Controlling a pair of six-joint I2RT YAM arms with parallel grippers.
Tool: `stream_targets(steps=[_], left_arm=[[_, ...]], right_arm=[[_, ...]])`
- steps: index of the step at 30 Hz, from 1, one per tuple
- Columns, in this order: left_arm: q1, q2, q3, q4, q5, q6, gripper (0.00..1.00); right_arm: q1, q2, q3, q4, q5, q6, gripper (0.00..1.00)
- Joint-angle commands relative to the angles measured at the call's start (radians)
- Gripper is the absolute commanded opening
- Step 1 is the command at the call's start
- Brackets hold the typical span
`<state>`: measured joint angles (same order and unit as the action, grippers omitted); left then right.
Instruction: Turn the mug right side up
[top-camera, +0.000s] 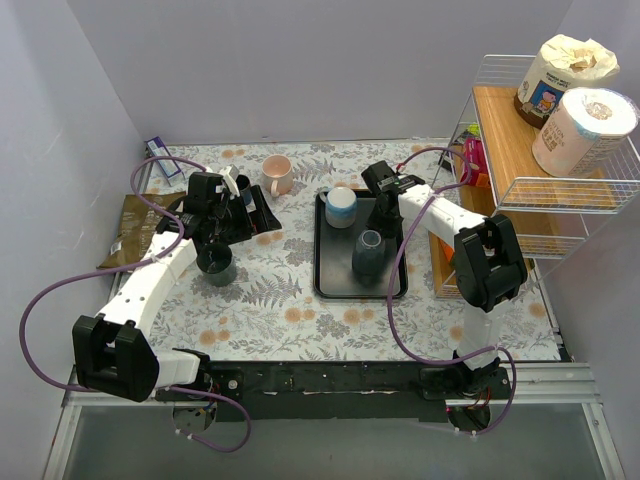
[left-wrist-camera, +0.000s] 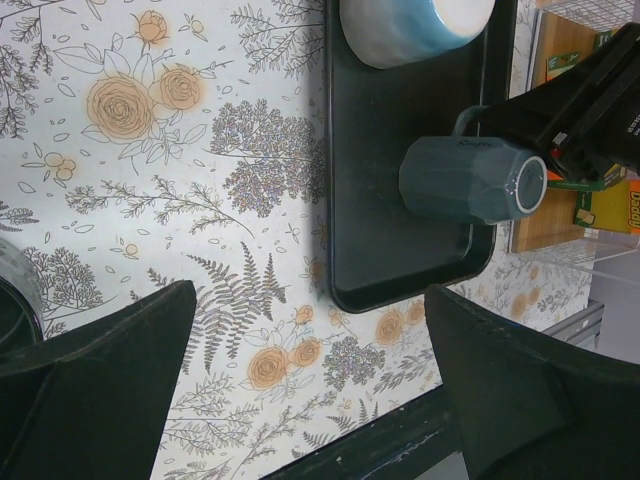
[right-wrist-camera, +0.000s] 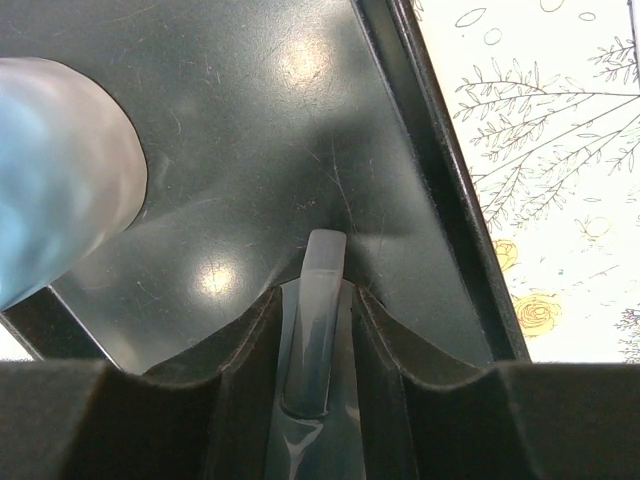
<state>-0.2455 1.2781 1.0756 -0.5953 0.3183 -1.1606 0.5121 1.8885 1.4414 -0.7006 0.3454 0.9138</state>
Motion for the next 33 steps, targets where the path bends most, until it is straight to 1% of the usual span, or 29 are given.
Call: stream_targets(steps=[1, 3, 4, 6, 9, 14, 23, 26, 27, 29, 30, 32, 33], left_arm=[[-0.005, -0.031, -0.003, 0.019, -0.008, -0.001, 0.98], [-0.005, -0.029, -0.003, 0.019, -0.008, -0.001, 0.98], [-0.005, -0.028, -0.002, 0.019, -0.008, 0.001, 0.98], [-0.005, -0.026, -0.002, 0.02, -0.007, 0.001, 0.98], [-0.005, -0.025, 0.001, 0.02, -0.007, -0.001, 0.98], [-0.005, -0.022, 0.013, 0.022, -0.004, -0.002, 0.98], [-0.005, -0.017, 0.056, 0.012, 0.008, -0.005, 0.98], [-0.005, -0.016, 0.069, 0.014, 0.03, -0.017, 0.98], [-0.005, -0.016, 0.072, 0.015, 0.036, -0.022, 0.98], [-0.005, -0.022, 0.083, 0.025, 0.062, -0.03, 0.98], [-0.005, -0.022, 0.086, 0.029, 0.07, -0.033, 0.98], [-0.005, -0.031, 0.092, 0.046, 0.096, -0.036, 0.98], [-0.005, -0.036, 0.09, 0.055, 0.105, -0.037, 0.98]], right_arm=[[0.008, -0.031, 0.007, -0.013, -0.009, -0.012, 0.34], [0.008, -0.032, 0.001, -0.001, -0.019, -0.019, 0.22], [0.008, -0.035, 0.001, 0.004, -0.022, -0.023, 0.1], [0.008, -0.04, 0.002, 0.01, -0.023, -0.032, 0.01], [0.009, -0.052, 0.004, 0.021, -0.02, -0.047, 0.01], [0.017, -0.092, 0.008, 0.064, -0.022, -0.119, 0.01], [0.031, -0.264, -0.024, 0.17, -0.072, -0.289, 0.01], [0.031, -0.333, -0.068, 0.249, -0.179, -0.368, 0.01], [0.031, -0.376, -0.108, 0.315, -0.271, -0.407, 0.01], [0.031, -0.414, -0.147, 0.378, -0.354, -0.435, 0.01], [0.032, -0.452, -0.162, 0.407, -0.446, -0.45, 0.01], [0.031, -0.485, -0.2, 0.472, -0.517, -0.467, 0.01], [0.031, -0.515, -0.21, 0.495, -0.587, -0.474, 0.01]])
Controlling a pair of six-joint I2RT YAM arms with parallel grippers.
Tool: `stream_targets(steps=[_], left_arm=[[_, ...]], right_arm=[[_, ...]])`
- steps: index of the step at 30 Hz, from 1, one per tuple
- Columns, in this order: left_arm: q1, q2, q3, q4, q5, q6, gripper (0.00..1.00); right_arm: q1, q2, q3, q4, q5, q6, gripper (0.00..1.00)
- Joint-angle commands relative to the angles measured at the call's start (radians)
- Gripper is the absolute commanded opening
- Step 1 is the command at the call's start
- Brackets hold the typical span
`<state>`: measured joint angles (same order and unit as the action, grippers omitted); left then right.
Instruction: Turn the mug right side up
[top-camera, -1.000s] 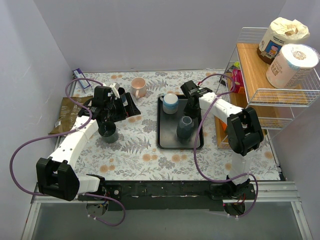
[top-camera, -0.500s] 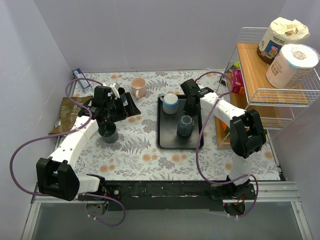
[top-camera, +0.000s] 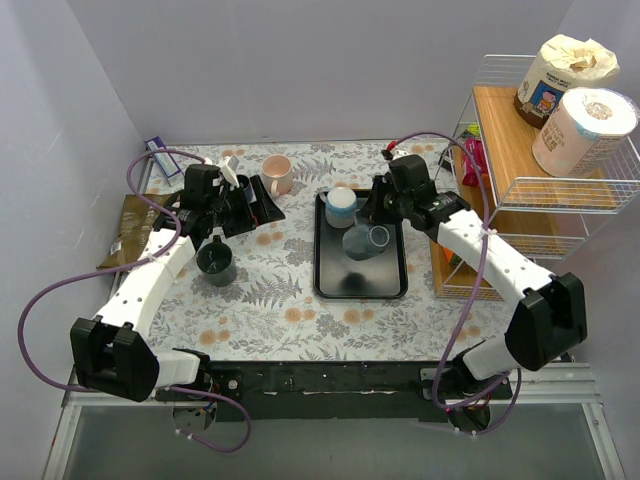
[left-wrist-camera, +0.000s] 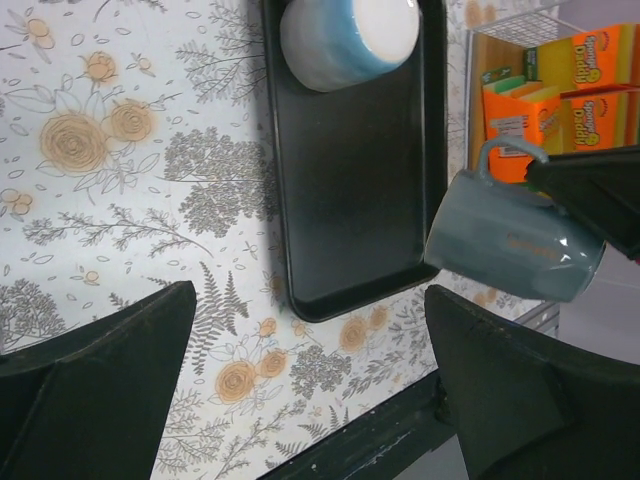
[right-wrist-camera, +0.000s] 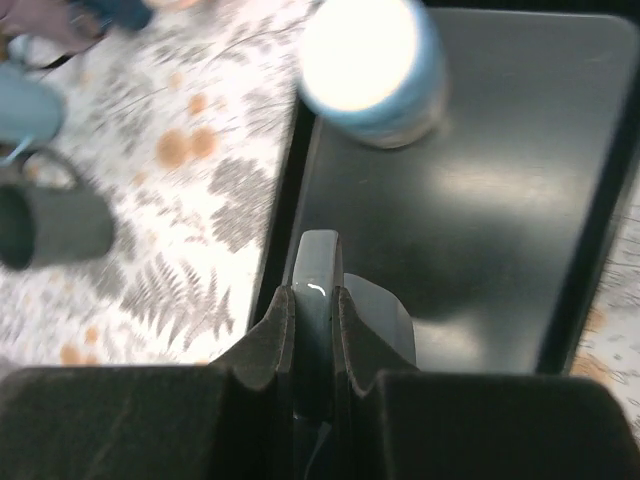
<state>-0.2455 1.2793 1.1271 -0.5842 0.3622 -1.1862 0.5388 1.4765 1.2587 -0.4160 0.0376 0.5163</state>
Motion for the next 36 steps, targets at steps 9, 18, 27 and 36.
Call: stream_targets(steps=[9, 18, 27, 36], left_arm=[[-0.009, -0.155, -0.041, 0.279, 0.332, -0.058, 0.98], [-0.069, -0.202, -0.066, 0.564, 0.511, -0.196, 0.98], [-0.173, -0.183, -0.096, 0.764, 0.61, -0.207, 0.81], [-0.189, -0.161, -0.067, 0.79, 0.633, -0.182, 0.68]], right_arm=[[0.004, -0.263, -0.097, 0.479, -0.591, -0.055, 0.01], [0.004, -0.297, -0.104, 0.651, -0.745, 0.073, 0.01], [0.004, -0.306, -0.116, 0.824, -0.844, 0.217, 0.01], [0.007, -0.309, -0.125, 0.948, -0.949, 0.307, 0.01]])
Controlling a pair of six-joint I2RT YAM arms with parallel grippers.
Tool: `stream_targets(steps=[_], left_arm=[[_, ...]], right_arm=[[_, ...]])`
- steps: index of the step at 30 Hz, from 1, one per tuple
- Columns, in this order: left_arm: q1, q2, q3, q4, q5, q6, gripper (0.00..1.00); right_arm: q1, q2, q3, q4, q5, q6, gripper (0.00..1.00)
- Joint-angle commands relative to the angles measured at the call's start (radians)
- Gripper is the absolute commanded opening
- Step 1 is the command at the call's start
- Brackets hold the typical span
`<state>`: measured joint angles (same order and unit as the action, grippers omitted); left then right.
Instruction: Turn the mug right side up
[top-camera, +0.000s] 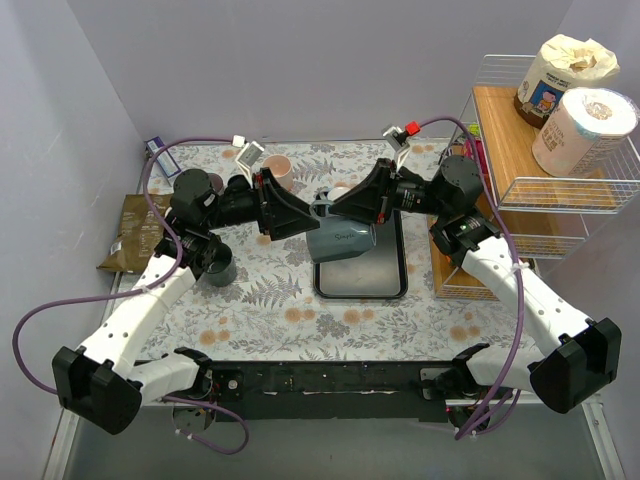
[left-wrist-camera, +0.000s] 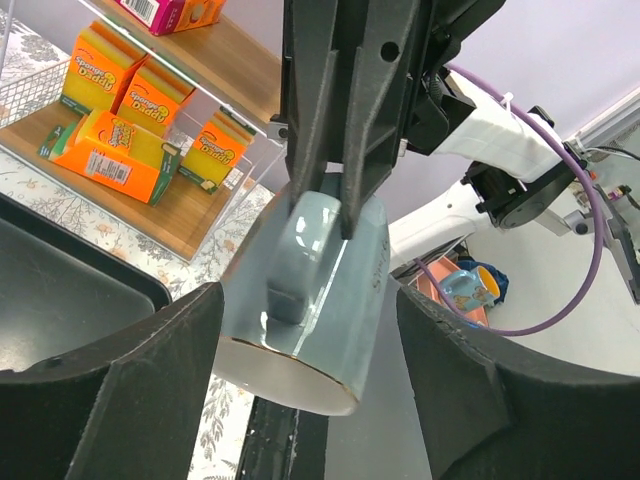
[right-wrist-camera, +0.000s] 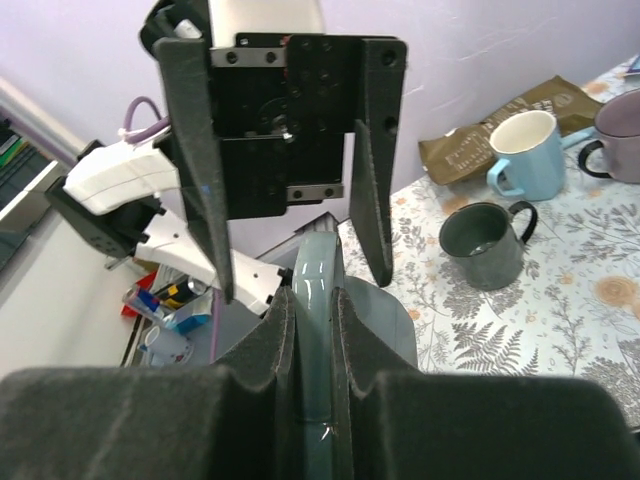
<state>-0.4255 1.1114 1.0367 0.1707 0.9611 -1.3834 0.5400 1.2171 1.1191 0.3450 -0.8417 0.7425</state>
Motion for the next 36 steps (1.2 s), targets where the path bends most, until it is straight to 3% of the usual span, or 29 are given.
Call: stream_targets(steps=[1, 6, 10, 23, 27, 33, 34, 36], left_arm=[[-0.009, 0.011, 0.025, 0.035, 0.036, 0.017, 0.67], [-0.022, 0.019, 0.034, 0.038, 0.036, 0.027, 0.54], [-0.03, 0.021, 0.037, 0.039, 0.018, 0.035, 0.38], [-0.076, 0.056, 0.06, 0.039, 0.005, 0.055, 0.31], [-0.084, 0.061, 0.062, 0.03, -0.012, 0.066, 0.0], [-0.085, 0.028, 0.063, -0.086, -0.119, 0.15, 0.0], [-0.085, 0.025, 0.069, -0.149, -0.145, 0.162, 0.0], [-0.085, 0.021, 0.086, -0.224, -0.232, 0.185, 0.0]], right_arm=[[0.005, -0.05, 0.013, 0.199, -0.077, 0.087, 0.01], [0.006, -0.044, 0.002, 0.253, -0.1, 0.126, 0.01], [0.011, -0.033, -0.002, 0.279, -0.103, 0.149, 0.01], [0.023, -0.005, -0.007, 0.281, -0.086, 0.152, 0.01], [0.023, -0.001, -0.013, 0.223, -0.062, 0.117, 0.01], [0.023, 0.013, 0.016, 0.037, 0.001, 0.009, 0.01], [0.021, 0.019, 0.031, -0.013, 0.03, -0.02, 0.02], [0.023, 0.035, 0.064, -0.136, 0.071, -0.089, 0.24]])
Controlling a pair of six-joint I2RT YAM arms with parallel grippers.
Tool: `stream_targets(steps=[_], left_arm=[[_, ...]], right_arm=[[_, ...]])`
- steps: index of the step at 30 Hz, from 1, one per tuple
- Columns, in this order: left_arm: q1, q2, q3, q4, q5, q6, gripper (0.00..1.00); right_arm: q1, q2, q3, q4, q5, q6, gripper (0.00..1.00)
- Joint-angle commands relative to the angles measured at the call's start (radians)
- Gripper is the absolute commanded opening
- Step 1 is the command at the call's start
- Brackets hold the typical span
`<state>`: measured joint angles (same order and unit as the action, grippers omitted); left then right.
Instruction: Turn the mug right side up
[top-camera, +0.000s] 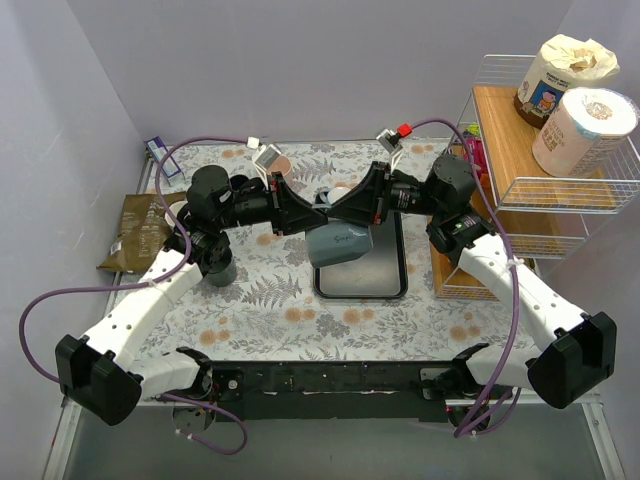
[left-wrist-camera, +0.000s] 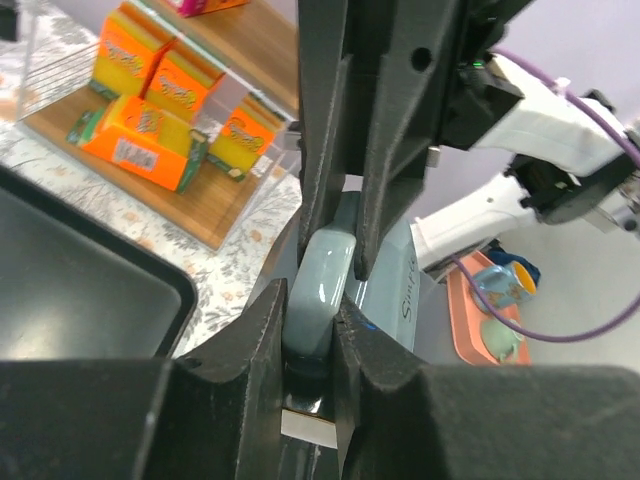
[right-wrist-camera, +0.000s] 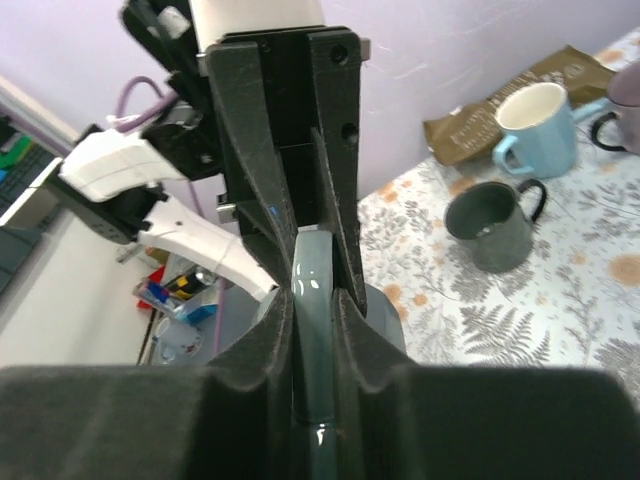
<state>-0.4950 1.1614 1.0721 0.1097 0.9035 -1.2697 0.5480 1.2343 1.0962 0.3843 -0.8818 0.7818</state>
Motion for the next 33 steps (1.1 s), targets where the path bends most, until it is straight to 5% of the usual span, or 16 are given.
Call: stream_targets(steps=[1, 2, 3, 8, 12, 20, 33], left_arm=[[-0.014, -0.031, 0.058, -0.232, -0.21, 0.087, 0.0], [-0.016, -0.031, 0.064, -0.27, -0.245, 0.092, 0.0], [-0.016, -0.031, 0.078, -0.304, -0.315, 0.098, 0.0], [-0.016, -0.011, 0.126, -0.571, -0.53, 0.109, 0.0], [-0.014, 0.047, 0.184, -0.792, -0.739, 0.084, 0.0], [-0.01, 0.216, 0.298, -1.122, -1.111, 0.024, 0.0], [0.108, 0.448, 0.367, -1.148, -1.14, 0.125, 0.0]], right_arm=[[0.015, 0.017, 0.09, -0.2, 0.159, -0.144, 0.34], [0.015, 0.024, 0.096, -0.226, 0.184, -0.16, 0.5], [0.015, 0.025, 0.102, -0.299, 0.216, -0.188, 0.55], [0.013, 0.103, 0.188, -0.615, 0.484, -0.276, 0.69], [0.013, 0.159, 0.246, -0.788, 0.606, -0.3, 0.69], [0.013, 0.142, 0.169, -0.776, 0.619, -0.283, 0.66], [0.013, 0.12, 0.087, -0.802, 0.62, -0.268, 0.65]])
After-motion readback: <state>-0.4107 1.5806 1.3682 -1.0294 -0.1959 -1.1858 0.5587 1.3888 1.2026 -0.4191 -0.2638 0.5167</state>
